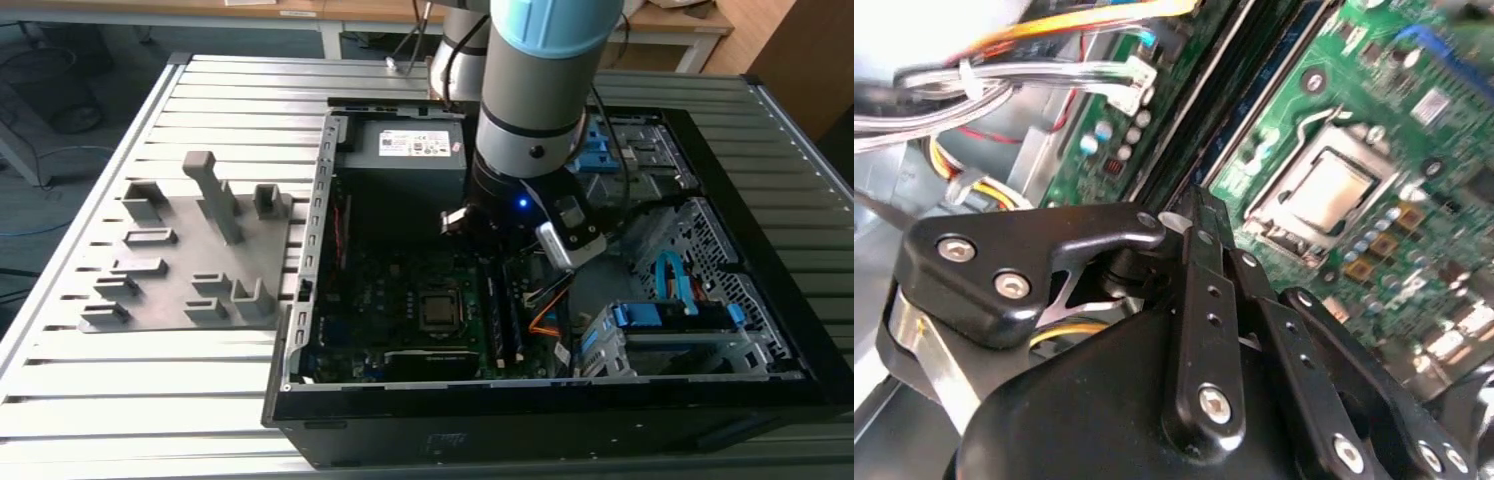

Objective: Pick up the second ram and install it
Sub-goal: 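Press down the second ram until it locks into place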

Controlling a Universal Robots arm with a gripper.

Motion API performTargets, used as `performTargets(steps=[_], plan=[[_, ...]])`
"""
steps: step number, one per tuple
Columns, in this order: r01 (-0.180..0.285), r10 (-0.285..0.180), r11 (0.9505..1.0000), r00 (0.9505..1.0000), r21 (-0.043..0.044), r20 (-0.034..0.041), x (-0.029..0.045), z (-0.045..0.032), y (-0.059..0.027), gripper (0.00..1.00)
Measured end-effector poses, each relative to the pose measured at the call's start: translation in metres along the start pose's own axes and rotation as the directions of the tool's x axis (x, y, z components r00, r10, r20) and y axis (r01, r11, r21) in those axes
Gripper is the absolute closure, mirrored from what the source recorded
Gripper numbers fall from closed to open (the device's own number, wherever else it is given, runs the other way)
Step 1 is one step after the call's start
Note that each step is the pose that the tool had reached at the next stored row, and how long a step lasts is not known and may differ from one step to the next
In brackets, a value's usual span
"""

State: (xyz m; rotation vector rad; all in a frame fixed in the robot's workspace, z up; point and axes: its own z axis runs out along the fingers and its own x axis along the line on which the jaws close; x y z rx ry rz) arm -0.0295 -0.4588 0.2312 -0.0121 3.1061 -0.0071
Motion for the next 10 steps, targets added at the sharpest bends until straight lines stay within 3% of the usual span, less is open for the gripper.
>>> performTargets(steps=[6,10], plan=[[0.0,0.0,0.9999,1.0,-0.0166,0.0004,0.0,0.005,0.0116,0.9],[-0.001,0.001,0.9999,1.0,-0.0163,0.0002,0.0001,0.0067,0.0129,0.9]])
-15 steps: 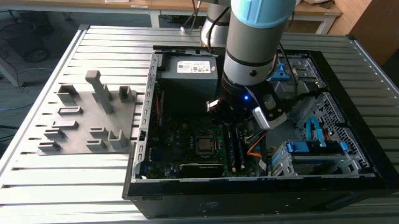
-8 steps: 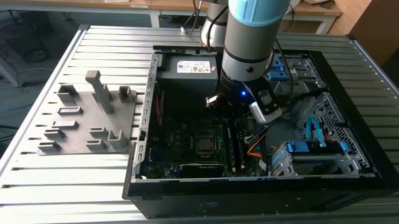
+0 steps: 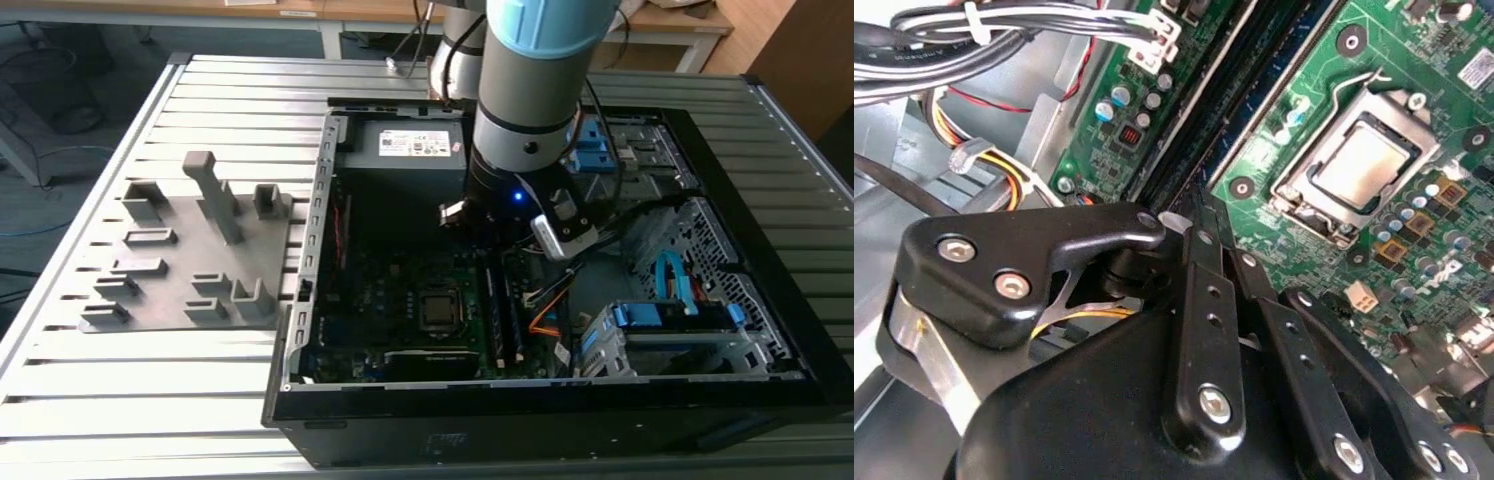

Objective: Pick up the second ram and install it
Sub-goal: 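Press down the second ram until it locks into place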

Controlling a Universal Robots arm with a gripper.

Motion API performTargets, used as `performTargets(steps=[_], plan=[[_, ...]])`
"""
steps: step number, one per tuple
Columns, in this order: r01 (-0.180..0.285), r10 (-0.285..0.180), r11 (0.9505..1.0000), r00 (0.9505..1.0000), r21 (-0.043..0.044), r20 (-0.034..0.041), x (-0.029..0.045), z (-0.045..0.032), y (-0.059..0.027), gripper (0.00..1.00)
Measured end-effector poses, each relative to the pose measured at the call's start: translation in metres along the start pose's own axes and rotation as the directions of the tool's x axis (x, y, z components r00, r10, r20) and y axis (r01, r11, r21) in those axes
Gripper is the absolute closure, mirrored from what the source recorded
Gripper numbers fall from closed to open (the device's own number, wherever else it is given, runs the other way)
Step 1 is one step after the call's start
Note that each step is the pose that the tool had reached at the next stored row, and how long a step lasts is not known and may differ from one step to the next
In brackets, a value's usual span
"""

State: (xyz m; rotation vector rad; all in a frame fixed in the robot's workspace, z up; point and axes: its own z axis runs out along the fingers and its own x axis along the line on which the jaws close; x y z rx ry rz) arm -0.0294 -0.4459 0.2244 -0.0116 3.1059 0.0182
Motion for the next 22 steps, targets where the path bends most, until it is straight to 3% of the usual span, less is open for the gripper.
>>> performTargets(steps=[13,15,17,20,22], plan=[[0.0,0.0,1.0,1.0,0.0009,0.0,0.0003,0.0078,0.0051,0.9],[0.0,0.0,1.0,1.0,-0.0004,0.0014,-0.0001,0.0024,0.0056,0.9],[0.0,0.0,1.0,1.0,0.0036,0.0001,-0.0003,-0.007,0.0053,0.9],[0.0,0.0,1.0,1.0,0.0058,0.0003,-0.0003,-0.0084,0.0025,0.9],[0.001,-0.001,0.9999,1.0,0.0142,0.0002,-0.0003,-0.0084,-0.0033,0.9]])
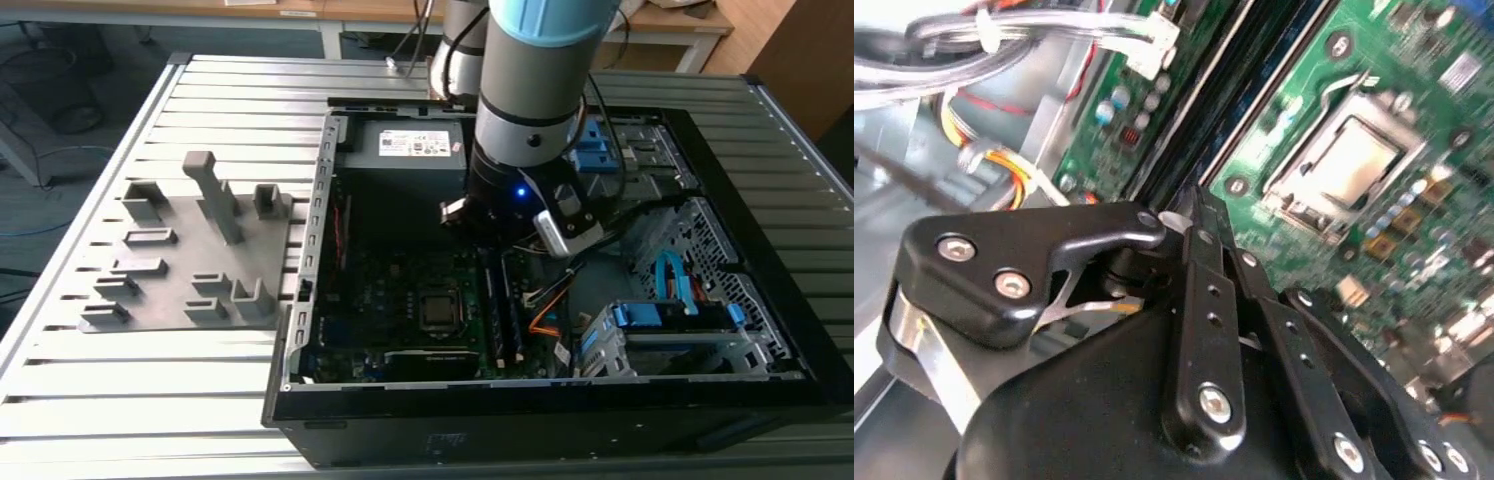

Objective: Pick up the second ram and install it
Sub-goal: 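Press down the second ram until it locks into place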

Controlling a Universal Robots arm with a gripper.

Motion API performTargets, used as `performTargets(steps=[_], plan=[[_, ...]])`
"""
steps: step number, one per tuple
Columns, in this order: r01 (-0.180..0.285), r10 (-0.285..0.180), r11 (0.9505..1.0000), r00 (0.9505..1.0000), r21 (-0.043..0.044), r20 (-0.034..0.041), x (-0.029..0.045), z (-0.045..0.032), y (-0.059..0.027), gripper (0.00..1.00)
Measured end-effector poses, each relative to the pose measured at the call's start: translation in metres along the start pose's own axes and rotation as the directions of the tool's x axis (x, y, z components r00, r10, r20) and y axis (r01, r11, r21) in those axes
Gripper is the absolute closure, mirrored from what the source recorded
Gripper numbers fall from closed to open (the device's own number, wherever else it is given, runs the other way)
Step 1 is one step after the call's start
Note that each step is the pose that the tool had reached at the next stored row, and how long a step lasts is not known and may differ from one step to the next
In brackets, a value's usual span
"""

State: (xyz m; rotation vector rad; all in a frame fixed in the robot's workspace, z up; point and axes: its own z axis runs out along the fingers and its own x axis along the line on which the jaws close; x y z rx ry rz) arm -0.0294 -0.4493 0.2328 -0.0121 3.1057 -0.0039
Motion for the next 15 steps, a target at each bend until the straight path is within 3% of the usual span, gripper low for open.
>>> performTargets(steps=[4,7,15], plan=[[0.001,-0.001,0.9996,1.0,0.0273,-0.0003,0.0001,0.0,-0.0107,0.9],[0.002,-0.002,0.9991,1.0,0.0421,-0.0005,0.0001,0.0003,-0.0196,0.9],[0.003,-0.002,0.9978,1.0,0.0663,-0.0019,0.0004,0.003,-0.0477,0.9]])
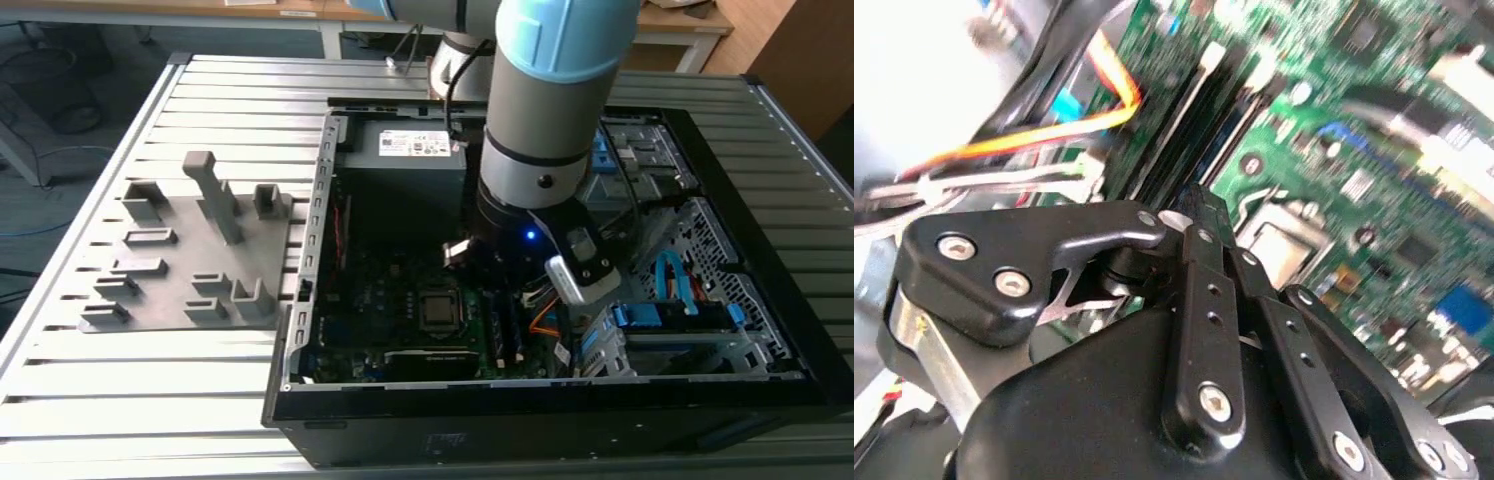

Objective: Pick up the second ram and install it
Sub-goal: 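Press down the second ram until it locks into place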

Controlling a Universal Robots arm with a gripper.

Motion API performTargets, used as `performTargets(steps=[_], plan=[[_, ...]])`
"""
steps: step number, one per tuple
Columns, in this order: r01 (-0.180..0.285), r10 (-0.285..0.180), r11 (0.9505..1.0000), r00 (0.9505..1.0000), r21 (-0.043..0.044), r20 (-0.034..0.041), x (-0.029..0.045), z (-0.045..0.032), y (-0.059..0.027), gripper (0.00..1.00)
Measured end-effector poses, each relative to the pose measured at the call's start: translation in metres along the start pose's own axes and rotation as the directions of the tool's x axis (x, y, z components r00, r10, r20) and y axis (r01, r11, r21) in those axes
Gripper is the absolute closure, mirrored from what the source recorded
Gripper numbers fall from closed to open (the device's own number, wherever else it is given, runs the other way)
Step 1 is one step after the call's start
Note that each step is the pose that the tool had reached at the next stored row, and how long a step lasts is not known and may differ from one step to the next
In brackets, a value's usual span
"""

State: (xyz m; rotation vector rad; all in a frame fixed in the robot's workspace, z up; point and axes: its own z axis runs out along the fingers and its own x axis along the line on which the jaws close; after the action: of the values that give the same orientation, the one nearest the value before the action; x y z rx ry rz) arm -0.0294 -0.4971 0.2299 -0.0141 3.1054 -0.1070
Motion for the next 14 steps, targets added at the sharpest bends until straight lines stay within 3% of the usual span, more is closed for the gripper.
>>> performTargets(steps=[5,14], plan=[[0.001,-0.001,0.9998,1.0,0.0182,-0.0012,0.0003,0.0033,-0.0131,0.9],[0.001,-0.001,0.9998,1.0,0.0216,-0.0018,0.0006,0.0113,-0.0135,0.9]])
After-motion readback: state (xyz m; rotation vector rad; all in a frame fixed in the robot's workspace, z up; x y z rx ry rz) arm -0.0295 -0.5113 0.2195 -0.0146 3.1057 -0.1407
